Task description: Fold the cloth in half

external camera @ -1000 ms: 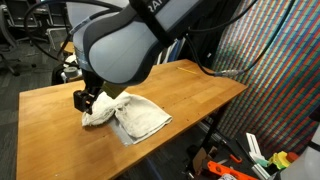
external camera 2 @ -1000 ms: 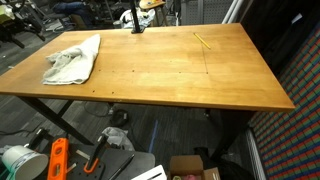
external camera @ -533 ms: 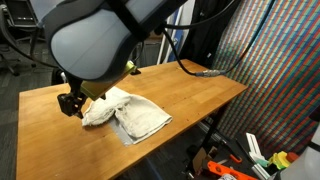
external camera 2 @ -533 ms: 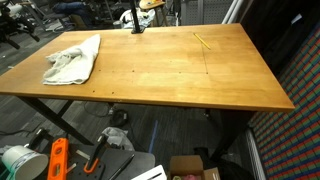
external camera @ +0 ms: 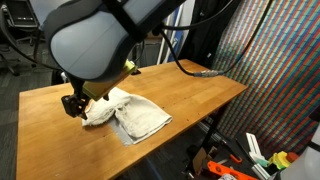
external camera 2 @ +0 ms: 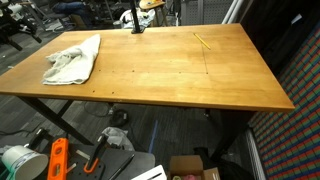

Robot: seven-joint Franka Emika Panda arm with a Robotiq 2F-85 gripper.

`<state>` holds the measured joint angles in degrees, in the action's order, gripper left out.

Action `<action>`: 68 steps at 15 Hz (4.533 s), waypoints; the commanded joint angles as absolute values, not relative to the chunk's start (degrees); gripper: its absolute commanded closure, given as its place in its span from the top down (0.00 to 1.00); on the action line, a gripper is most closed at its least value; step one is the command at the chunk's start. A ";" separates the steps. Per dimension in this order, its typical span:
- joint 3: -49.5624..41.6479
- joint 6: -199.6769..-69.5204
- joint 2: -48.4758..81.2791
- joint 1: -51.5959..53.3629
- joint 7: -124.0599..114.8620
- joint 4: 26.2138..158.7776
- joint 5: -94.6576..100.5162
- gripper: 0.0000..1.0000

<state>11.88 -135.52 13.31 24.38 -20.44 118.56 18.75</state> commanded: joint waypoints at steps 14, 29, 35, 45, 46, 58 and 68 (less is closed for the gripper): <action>10.17 -126.56 28.93 26.21 -20.83 98.03 15.54 1.00; 9.64 -126.27 36.04 26.93 -18.64 93.49 14.37 0.49; 9.56 -126.58 37.36 27.07 -18.57 93.36 14.15 0.31; 6.19 -126.23 37.61 27.52 -25.12 88.21 14.38 0.15; 5.42 -125.81 38.17 27.66 -26.69 86.71 14.47 0.17; 0.06 -118.24 45.48 24.94 -42.40 69.40 10.31 0.14; -1.62 -120.26 41.92 20.53 -51.34 67.70 8.55 0.14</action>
<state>-1.02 -120.31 43.12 21.18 -48.81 68.54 9.83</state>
